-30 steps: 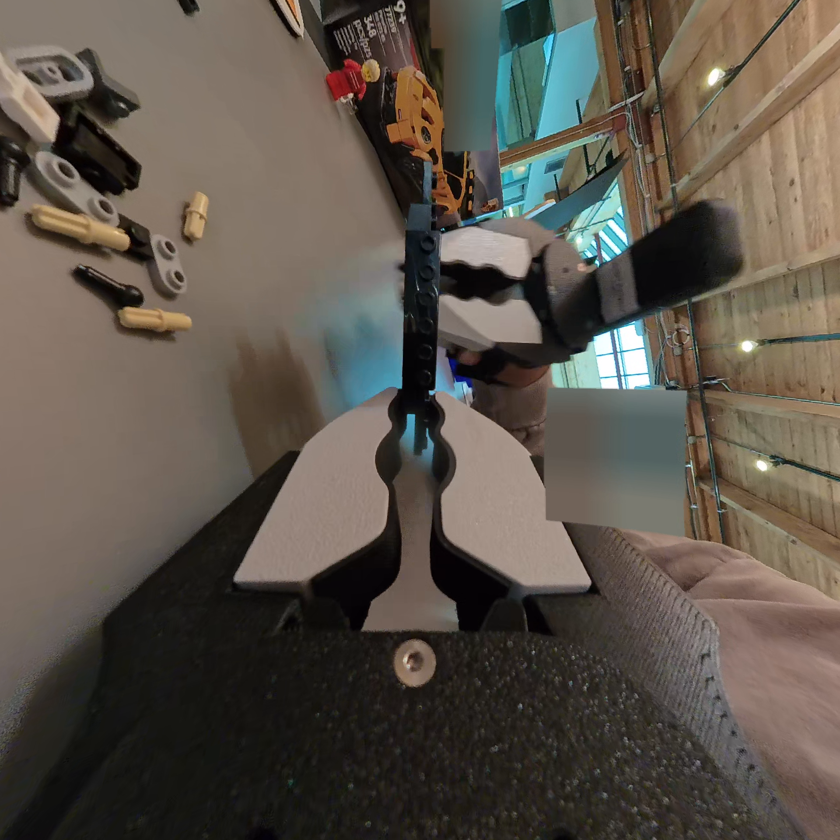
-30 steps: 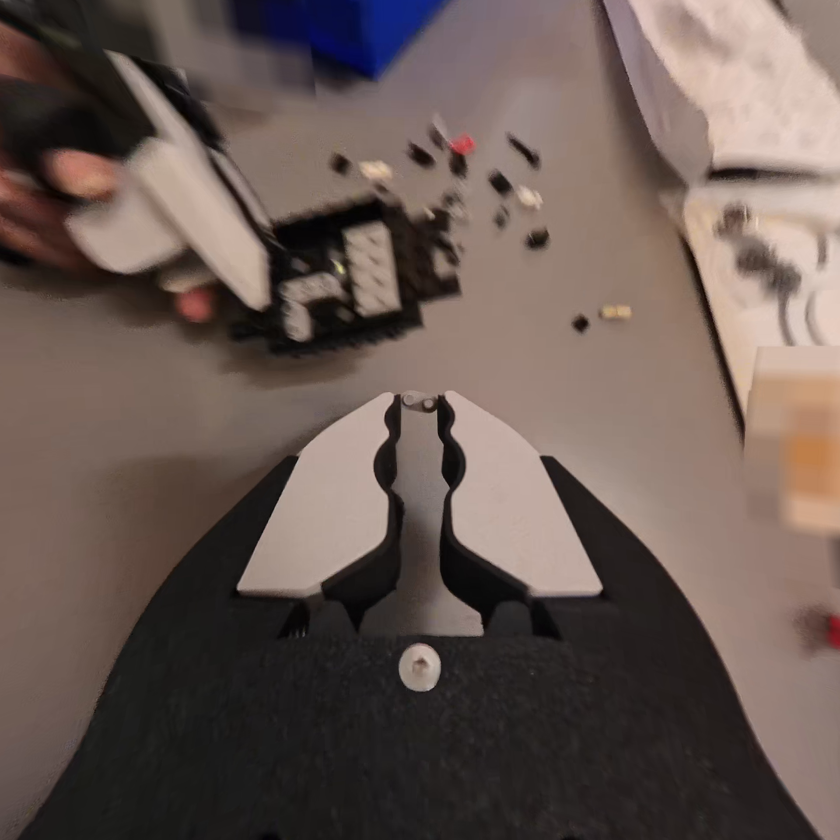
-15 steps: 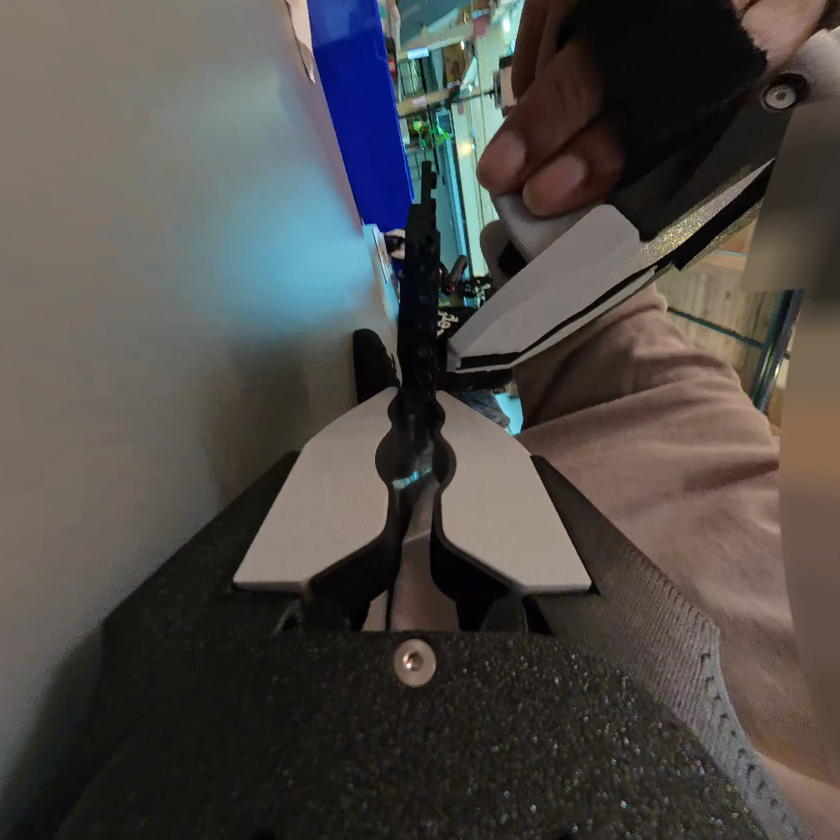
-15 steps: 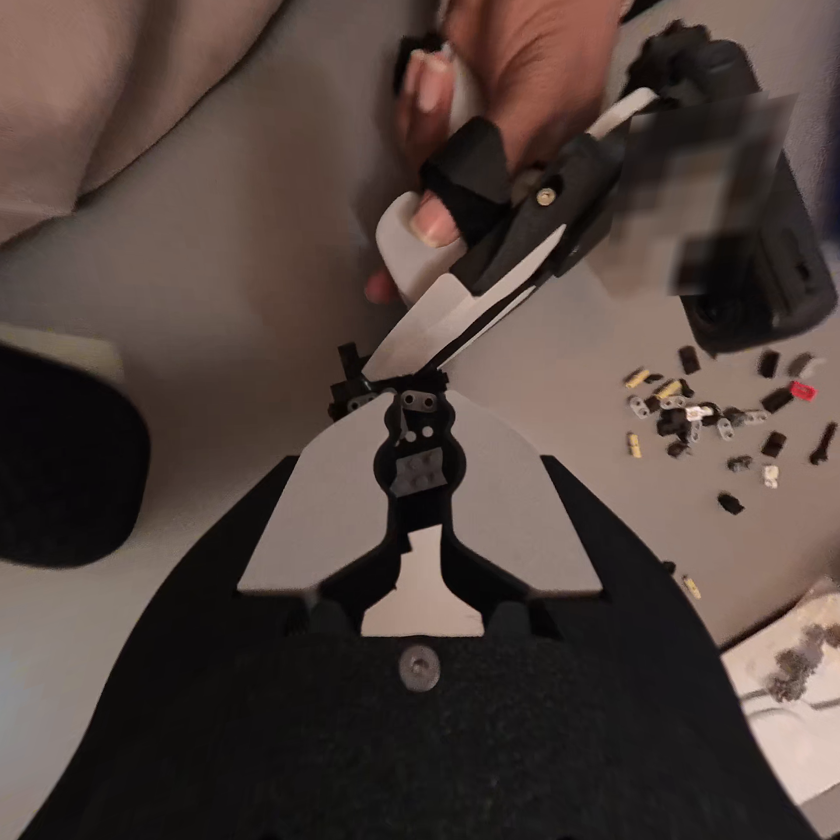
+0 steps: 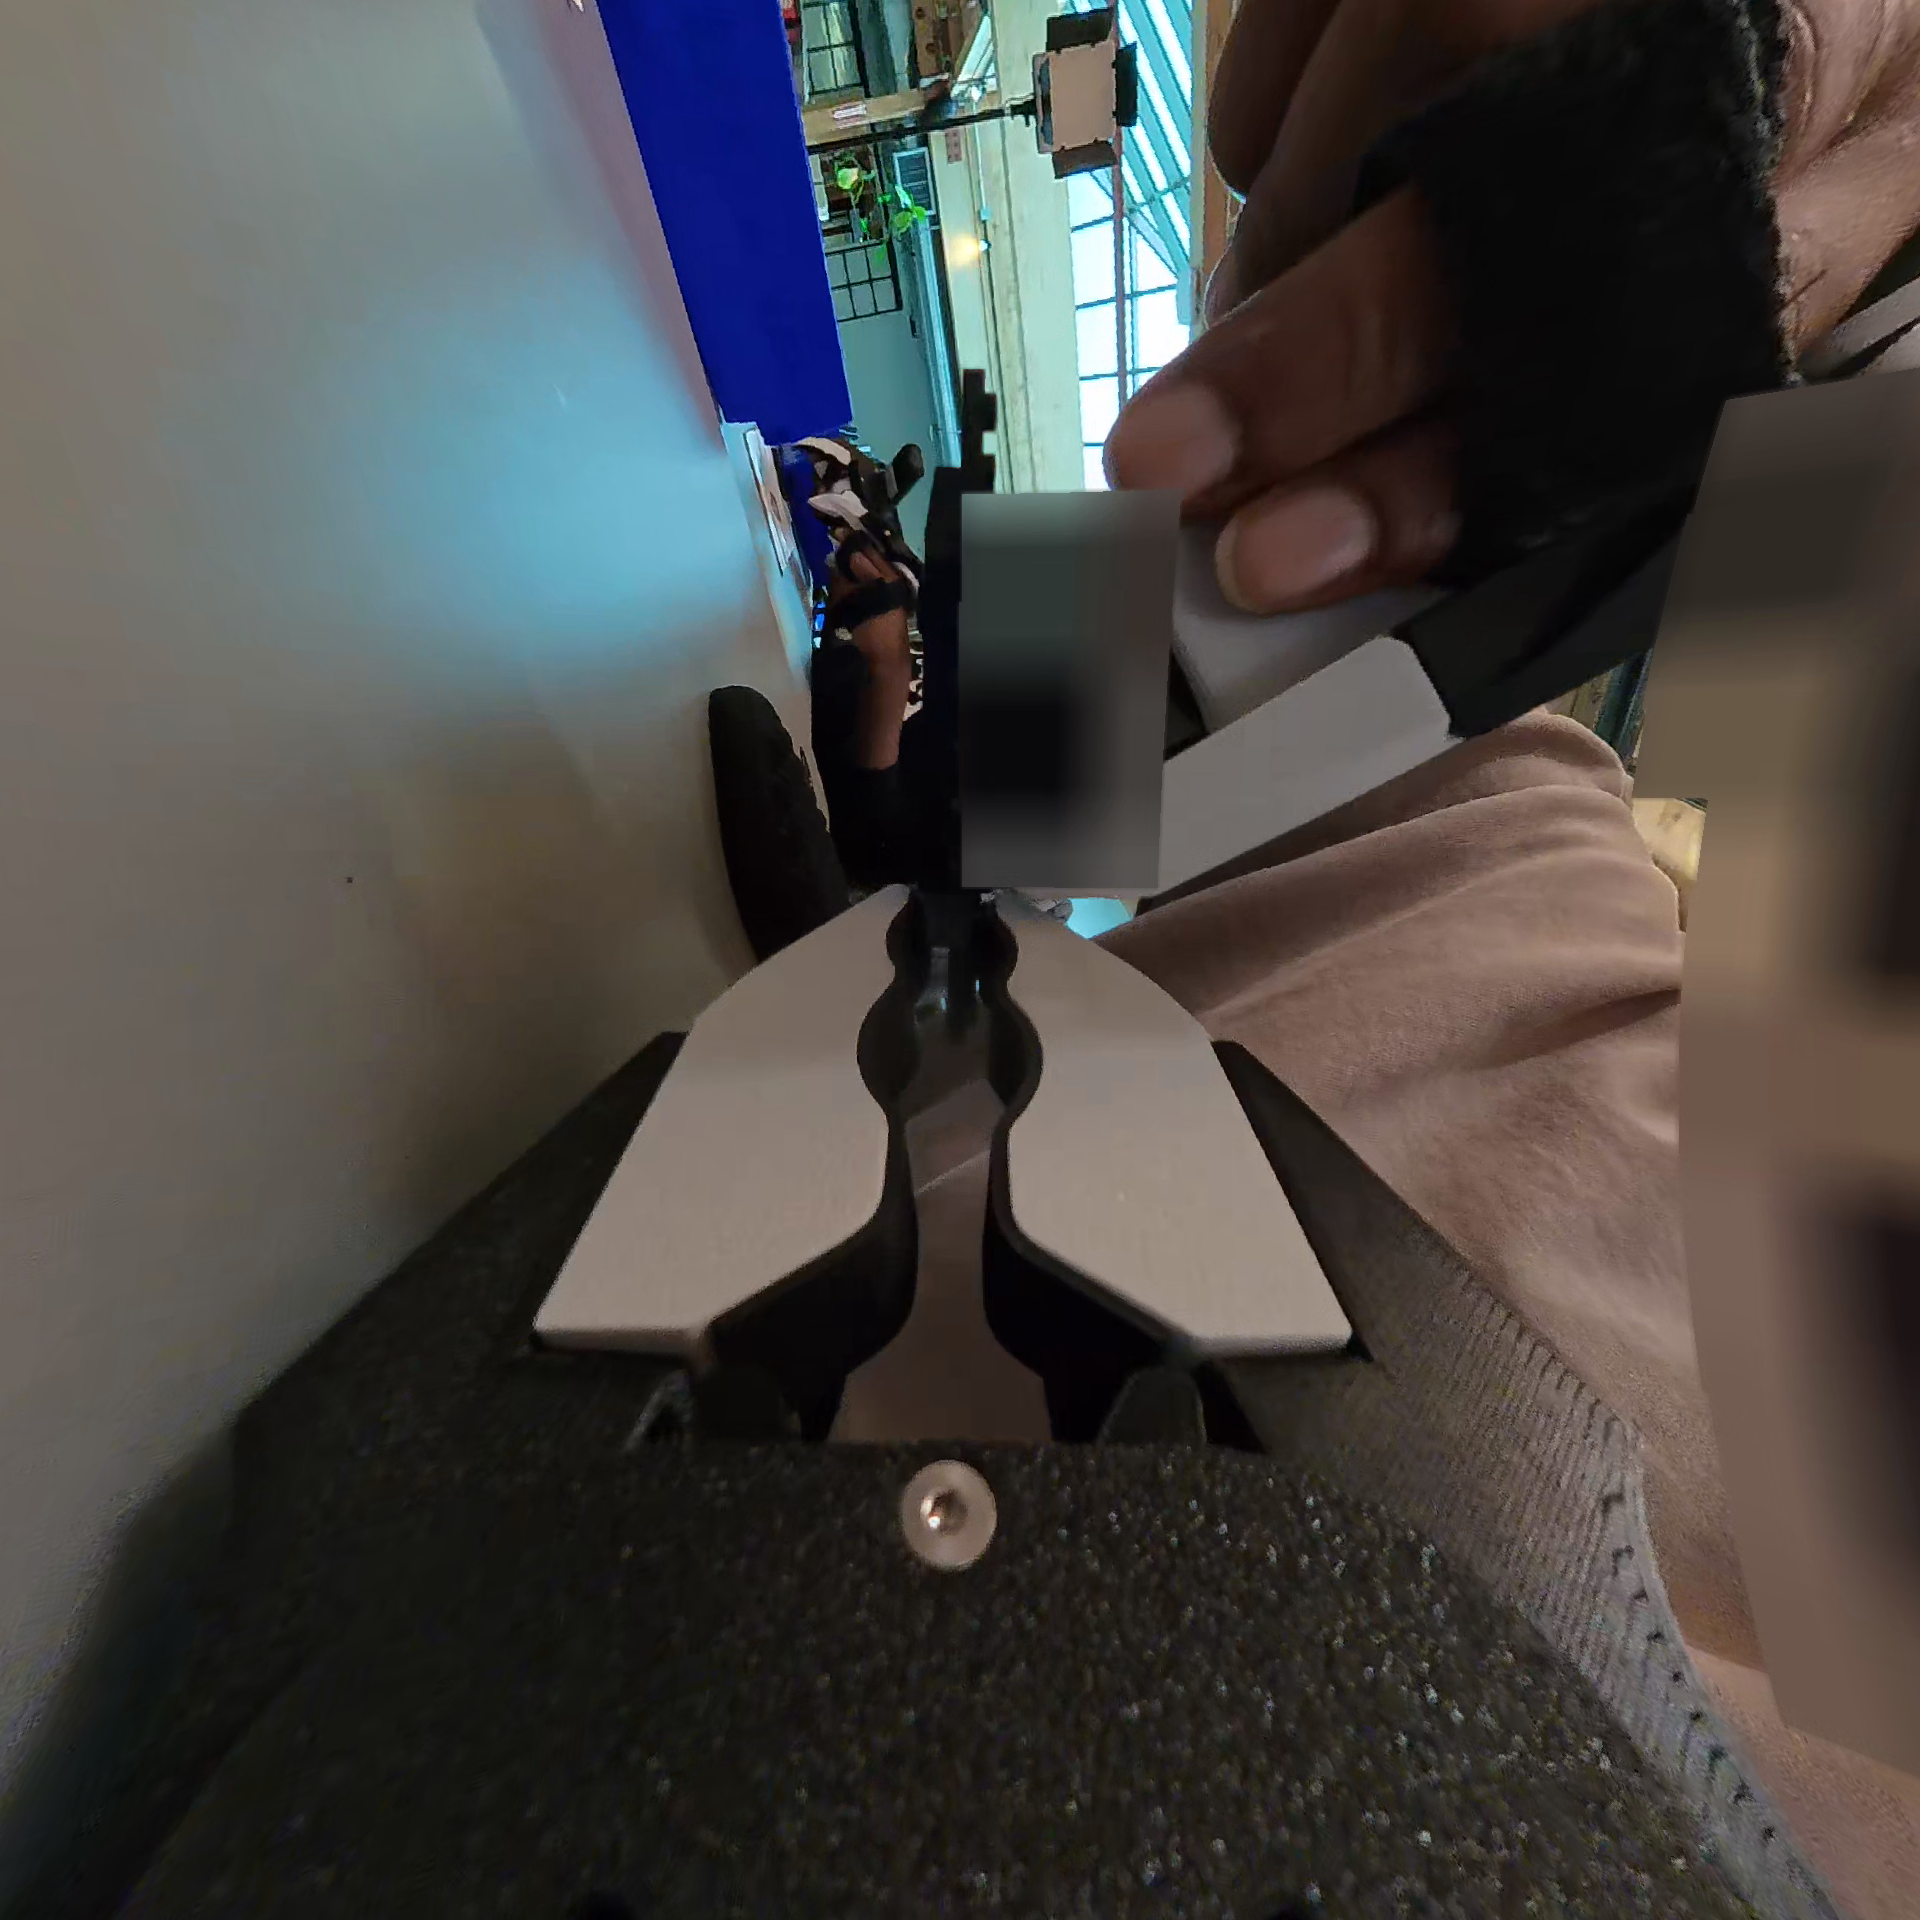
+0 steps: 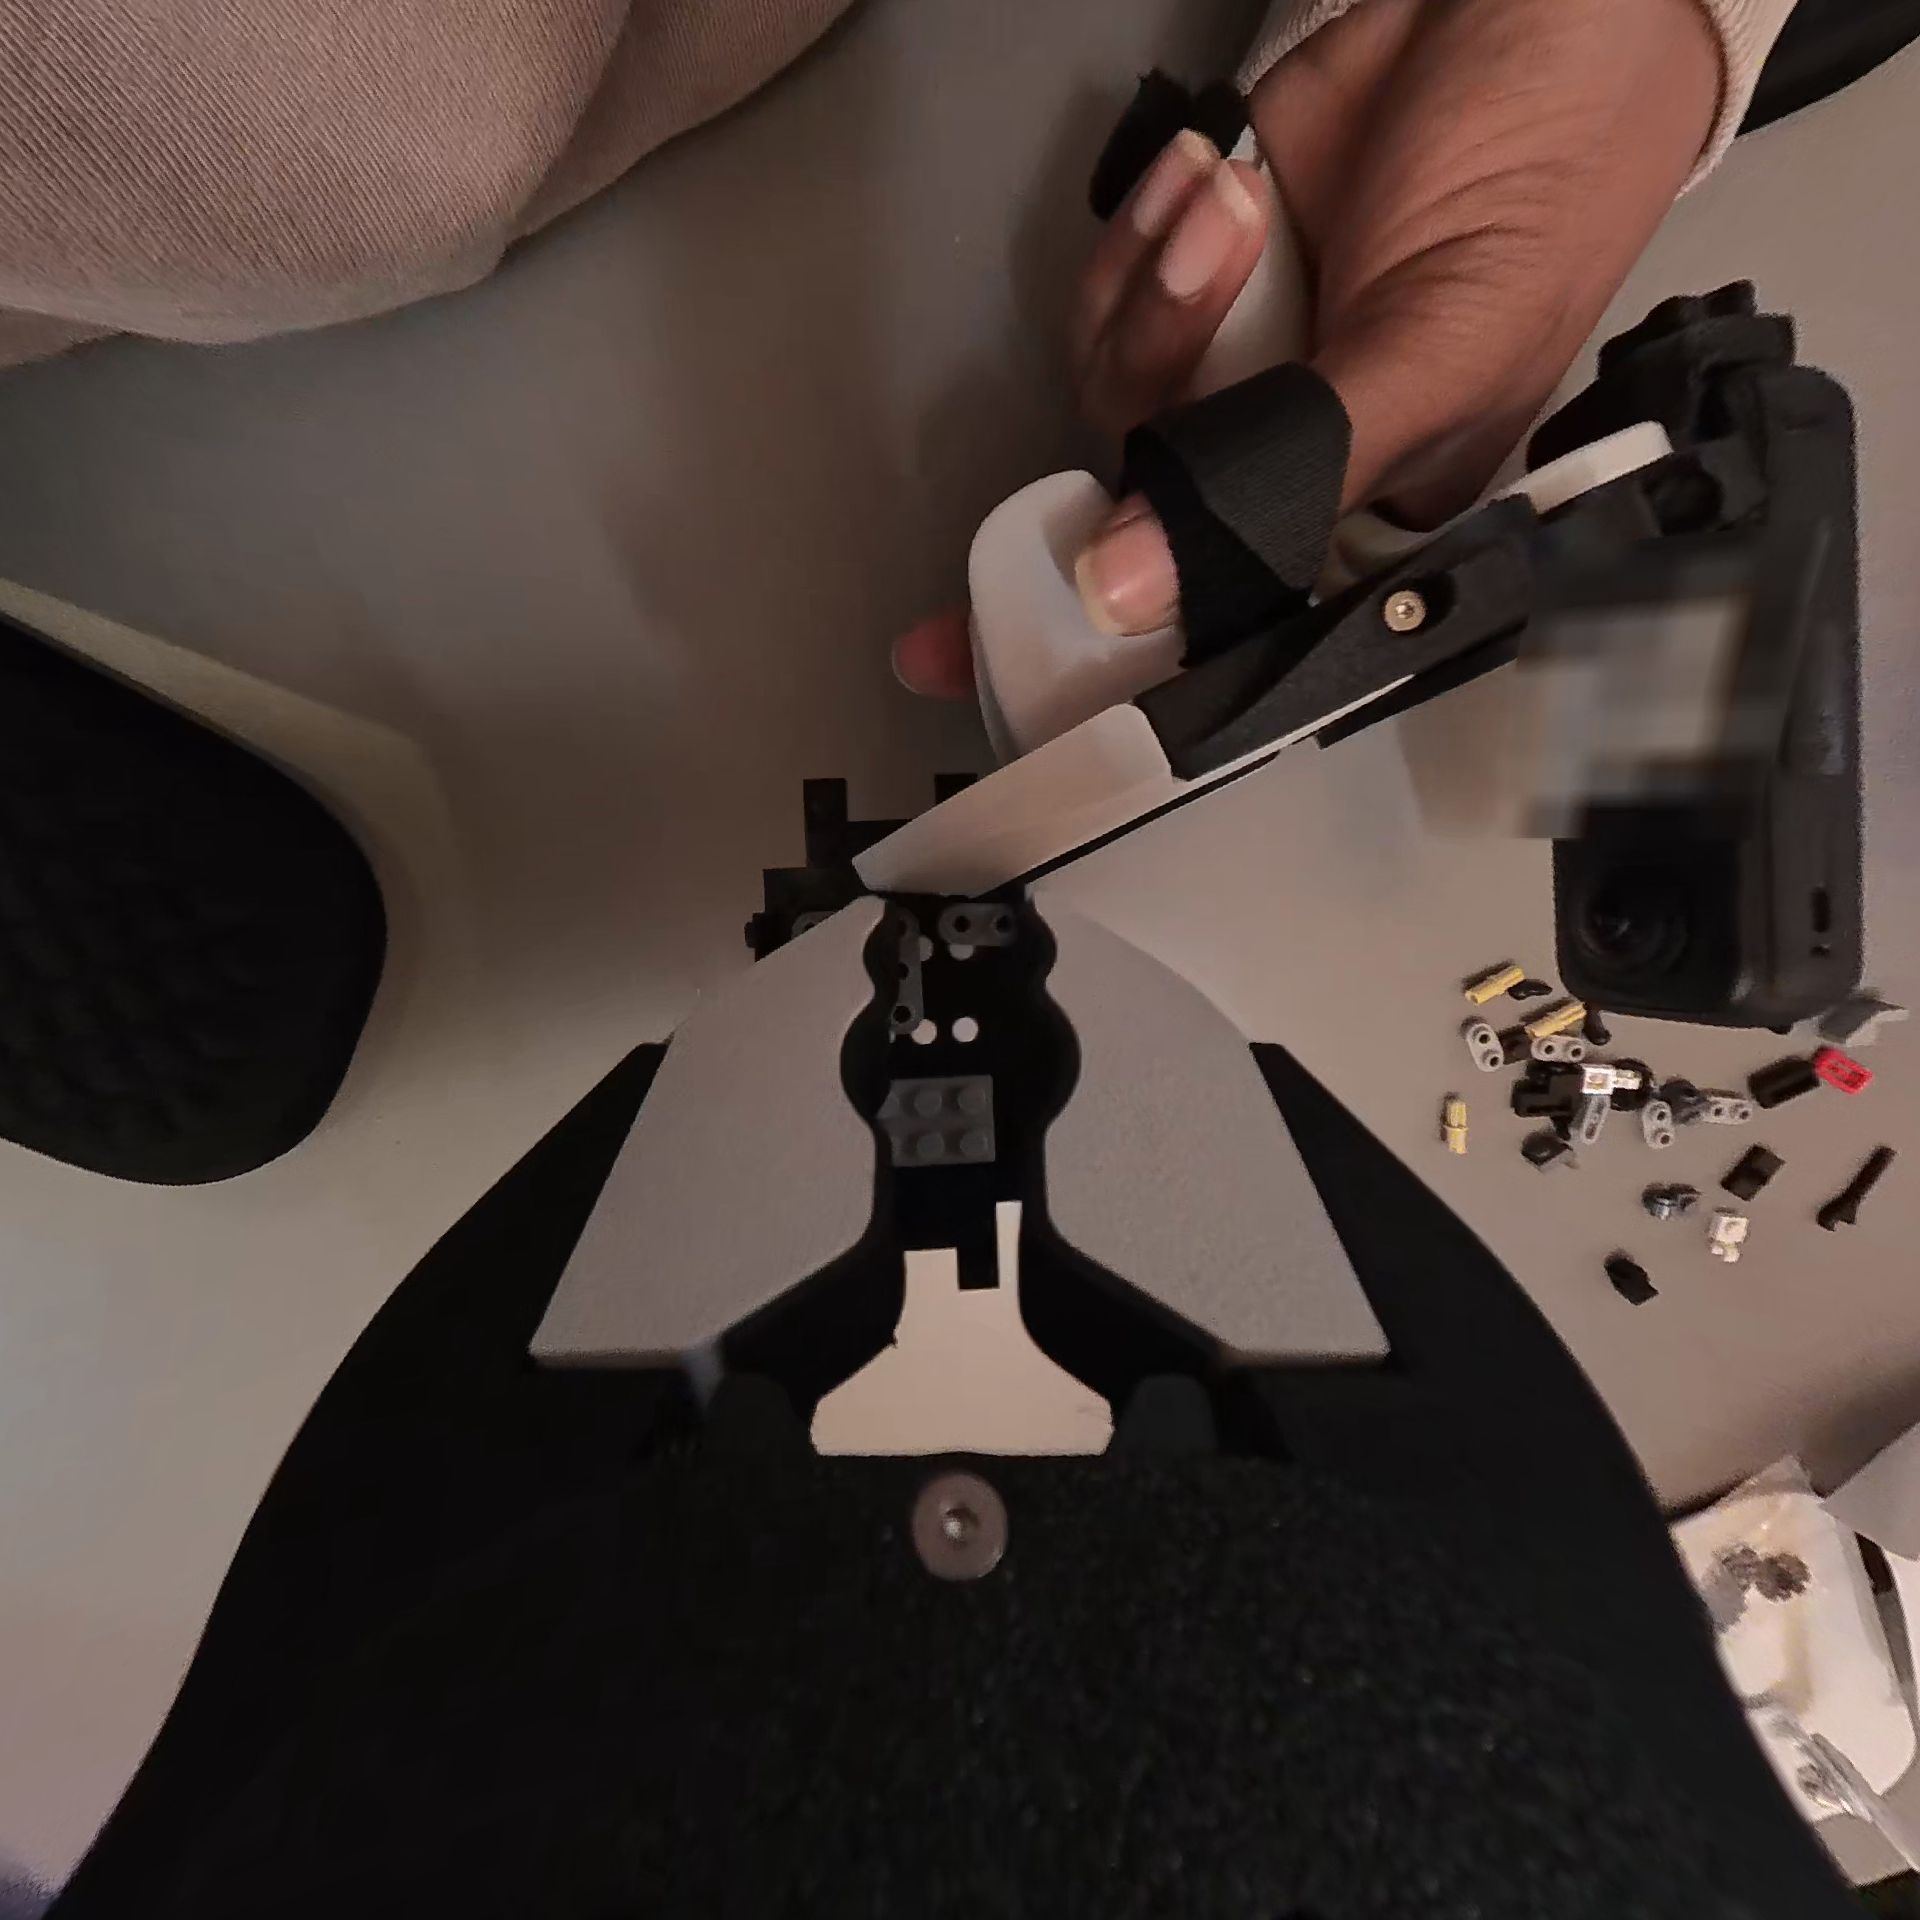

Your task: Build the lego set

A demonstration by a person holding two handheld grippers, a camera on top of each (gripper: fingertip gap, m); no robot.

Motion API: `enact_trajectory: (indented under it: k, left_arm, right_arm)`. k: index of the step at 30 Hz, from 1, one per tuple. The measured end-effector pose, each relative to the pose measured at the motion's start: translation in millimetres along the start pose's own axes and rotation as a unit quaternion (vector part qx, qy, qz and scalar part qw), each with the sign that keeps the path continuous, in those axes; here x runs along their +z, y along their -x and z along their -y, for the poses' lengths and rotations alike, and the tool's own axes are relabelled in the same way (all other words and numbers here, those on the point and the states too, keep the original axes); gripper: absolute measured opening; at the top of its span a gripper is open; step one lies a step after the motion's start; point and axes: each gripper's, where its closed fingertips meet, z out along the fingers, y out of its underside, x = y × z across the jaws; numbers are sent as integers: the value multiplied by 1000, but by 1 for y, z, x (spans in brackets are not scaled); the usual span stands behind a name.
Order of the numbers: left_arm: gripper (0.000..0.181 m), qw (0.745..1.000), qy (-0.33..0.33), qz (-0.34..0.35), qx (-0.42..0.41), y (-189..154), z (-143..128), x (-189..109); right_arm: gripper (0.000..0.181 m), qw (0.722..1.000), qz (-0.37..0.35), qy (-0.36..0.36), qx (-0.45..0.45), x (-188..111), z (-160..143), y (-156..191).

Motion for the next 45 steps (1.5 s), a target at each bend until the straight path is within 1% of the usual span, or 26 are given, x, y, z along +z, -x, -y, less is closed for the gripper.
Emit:
enact_trajectory:
  k: [4, 7, 9, 10, 12, 13, 14, 15, 16, 18, 20, 21, 23, 24, 26, 29, 31, 34, 36, 40, 45]
  left_arm:
    - [9, 1000, -1, -9, -3, -3, 0, 0]
    - [9, 1000, -6, -6, 2, -3, 2, -1]
    - [9, 1000, -14, 0, 7, -2, 5, -3]
    - [9, 1000, -19, 7, 13, -1, 7, -4]
    - [9, 999, -34, 18, 23, 0, 12, -7]
    - [9, 998, -44, 26, 29, 1, 15, -9]
    - [9, 997, -52, 39, 38, 3, 18, -11]
    - [9, 996, -62, 49, 46, 4, 21, -13]
    - [9, 995, -72, 55, 50, 5, 24, -15]
    - [9, 993, -87, 64, 53, 8, 29, -18]
    - [9, 991, -98, 75, 55, 11, 32, -19]
    - [9, 990, -101, 79, 57, 12, 32, -19]
    - [9, 989, -105, 87, 64, 14, 32, -16]
    - [9, 988, -104, 89, 70, 14, 31, -15]
    - [9, 987, -104, 91, 81, 13, 29, -12]
    - [9, 984, -102, 104, 104, 12, 28, -10]
    - [9, 981, -100, 115, 122, 11, 26, -8]
    - [9, 978, -99, 126, 136, 11, 25, -6]
    - [9, 976, -99, 132, 143, 11, 24, -6]
    - [9, 975, -105, 136, 144, 12, 25, -7]
    - [9, 976, -112, 127, 140, 10, 26, -8]
  right_arm:
    - [21, 1000, -23, -13, 9, -5, 2, -5]
    - [19, 998, -48, -33, 40, -14, 2, -7]
    - [17, 992, -73, -62, 85, -23, 4, -11]
    - [16, 985, -90, -80, 122, -28, 3, -14]
    - [21, 961, -141, -119, 206, -36, -5, -21]
    - [22, 940, -176, -149, 253, -41, -10, -24]
    - [23, 911, -207, -185, 304, -47, -15, -26]
    - [25, 874, -239, -219, 363, -52, -25, -27]
    - [30, 830, -260, -260, 419, -56, -33, -24]
    - [37, 732, -293, -332, 518, -59, -51, -16]
    - [43, 658, -308, -372, 577, -48, -63, -5]
    - [47, 623, -307, -392, 603, -40, -65, -3]
    - [51, 557, -273, -445, 646, -23, -58, -4]
    - [56, 529, -254, -466, 662, -15, -54, -6]
    - [56, 489, -227, -503, 675, -4, -45, -12]
    - [55, 464, -207, -532, 677, 1, -36, -20]
    - [53, 458, -206, -541, 675, 0, -33, -25]
    - [49, 466, -217, -529, 675, 3, -35, -29]
    - [43, 466, -224, -531, 671, 2, -37, -30]
    - [35, 476, -224, -536, 660, 1, -33, -31]
    - [34, 487, -230, -531, 654, -1, -34, -30]
